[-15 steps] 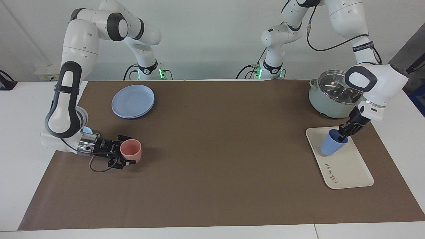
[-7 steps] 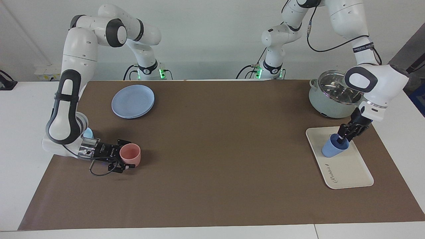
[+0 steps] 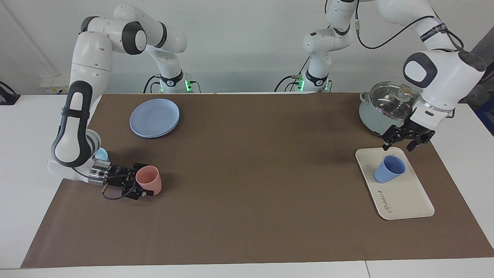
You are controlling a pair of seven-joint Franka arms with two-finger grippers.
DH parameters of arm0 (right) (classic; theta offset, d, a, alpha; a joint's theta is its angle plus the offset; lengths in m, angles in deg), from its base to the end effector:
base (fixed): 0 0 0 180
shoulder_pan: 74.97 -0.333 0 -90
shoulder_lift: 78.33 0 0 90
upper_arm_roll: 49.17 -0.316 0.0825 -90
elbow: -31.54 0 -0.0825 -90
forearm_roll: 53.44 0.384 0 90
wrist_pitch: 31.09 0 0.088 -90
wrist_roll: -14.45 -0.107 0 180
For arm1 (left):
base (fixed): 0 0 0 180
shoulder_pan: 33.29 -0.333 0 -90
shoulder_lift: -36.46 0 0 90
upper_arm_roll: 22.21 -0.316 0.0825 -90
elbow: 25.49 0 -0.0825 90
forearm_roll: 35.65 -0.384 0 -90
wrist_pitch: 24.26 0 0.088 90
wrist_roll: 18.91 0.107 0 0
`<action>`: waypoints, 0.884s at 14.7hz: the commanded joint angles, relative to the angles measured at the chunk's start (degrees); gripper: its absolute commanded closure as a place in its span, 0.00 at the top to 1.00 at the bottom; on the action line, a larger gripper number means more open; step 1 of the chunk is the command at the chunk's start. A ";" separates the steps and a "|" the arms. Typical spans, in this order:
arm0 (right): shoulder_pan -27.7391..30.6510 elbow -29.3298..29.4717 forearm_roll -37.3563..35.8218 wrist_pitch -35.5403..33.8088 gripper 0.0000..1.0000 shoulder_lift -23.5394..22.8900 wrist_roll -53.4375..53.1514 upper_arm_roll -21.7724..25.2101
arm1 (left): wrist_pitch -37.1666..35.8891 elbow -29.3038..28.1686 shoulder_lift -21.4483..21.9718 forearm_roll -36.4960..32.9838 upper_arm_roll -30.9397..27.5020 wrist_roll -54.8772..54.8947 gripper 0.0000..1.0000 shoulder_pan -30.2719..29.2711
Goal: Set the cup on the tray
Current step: 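Open the left gripper while the right gripper lowers the pink cup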
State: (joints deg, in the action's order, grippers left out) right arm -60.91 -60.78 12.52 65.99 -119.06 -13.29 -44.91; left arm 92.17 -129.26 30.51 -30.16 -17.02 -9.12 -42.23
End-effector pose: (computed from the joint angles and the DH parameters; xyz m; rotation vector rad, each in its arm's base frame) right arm 0.6475 -0.1162 0.2166 -1.6266 1.3076 0.7296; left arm 0.6030 0.0359 0.4914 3.0506 -0.1018 0.1957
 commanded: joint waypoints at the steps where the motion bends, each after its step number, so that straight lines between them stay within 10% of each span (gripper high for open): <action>1: 0.61 -2.07 -2.32 1.26 0.99 2.58 1.81 0.13 | -6.10 -0.81 4.27 -2.24 -0.62 -5.21 1.00 4.71; 9: 0.96 -2.15 -13.99 6.97 0.99 8.28 4.00 1.80 | -19.31 -0.29 12.10 -4.53 -0.53 -8.81 1.00 13.24; 13: 1.05 -2.15 -23.92 6.98 0.99 13.03 10.22 3.12 | -23.61 9.09 8.87 -3.82 -1.23 -8.83 1.00 12.02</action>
State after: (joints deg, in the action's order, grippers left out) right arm -60.22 -60.83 -7.00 71.95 -109.66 -7.49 -42.31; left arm 72.13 -126.07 42.15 -33.00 -17.47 -17.26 -29.93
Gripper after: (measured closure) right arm 0.009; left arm 0.000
